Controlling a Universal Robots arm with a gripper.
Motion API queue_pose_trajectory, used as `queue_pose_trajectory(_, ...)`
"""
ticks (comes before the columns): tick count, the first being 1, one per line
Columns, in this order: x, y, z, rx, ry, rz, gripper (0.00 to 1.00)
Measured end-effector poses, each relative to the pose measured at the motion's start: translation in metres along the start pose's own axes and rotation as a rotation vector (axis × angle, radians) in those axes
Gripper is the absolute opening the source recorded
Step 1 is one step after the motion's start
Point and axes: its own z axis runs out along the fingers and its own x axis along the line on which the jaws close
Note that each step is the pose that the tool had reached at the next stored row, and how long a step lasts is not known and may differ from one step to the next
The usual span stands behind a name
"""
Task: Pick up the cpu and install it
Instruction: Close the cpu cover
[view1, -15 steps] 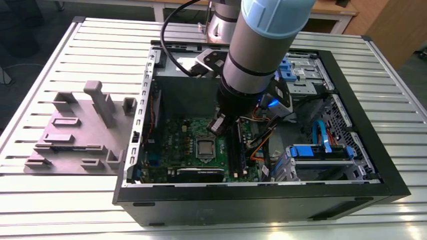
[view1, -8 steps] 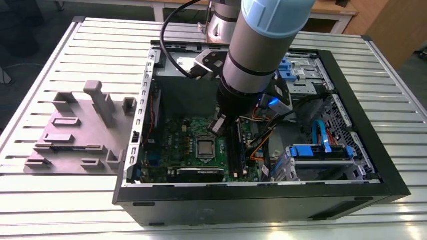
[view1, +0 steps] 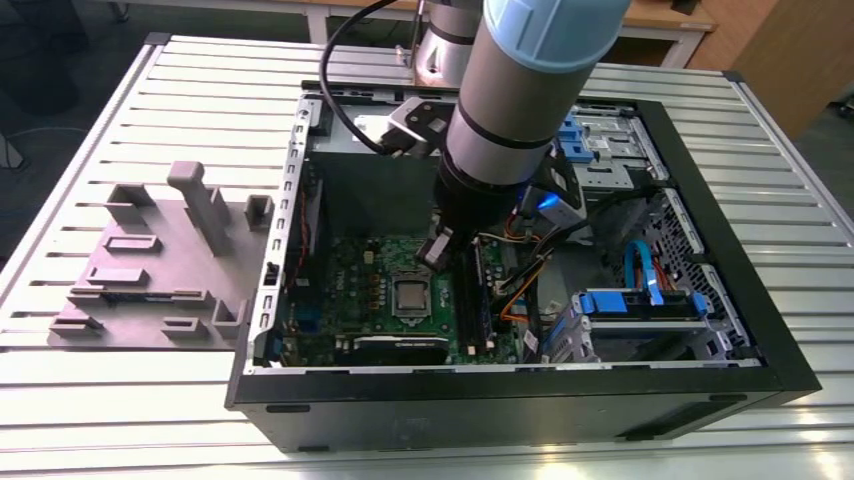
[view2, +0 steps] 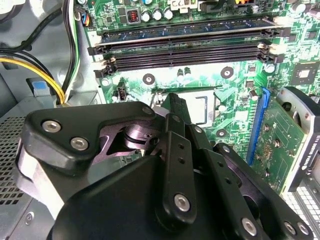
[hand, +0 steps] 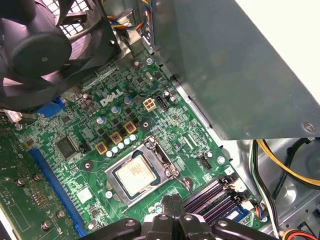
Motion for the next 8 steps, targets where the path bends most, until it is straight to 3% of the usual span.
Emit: queue_pose_trajectory(8, 0.0001, 0.0001, -0.0014, -0.0006, -0.0006, 0.0, 0.1)
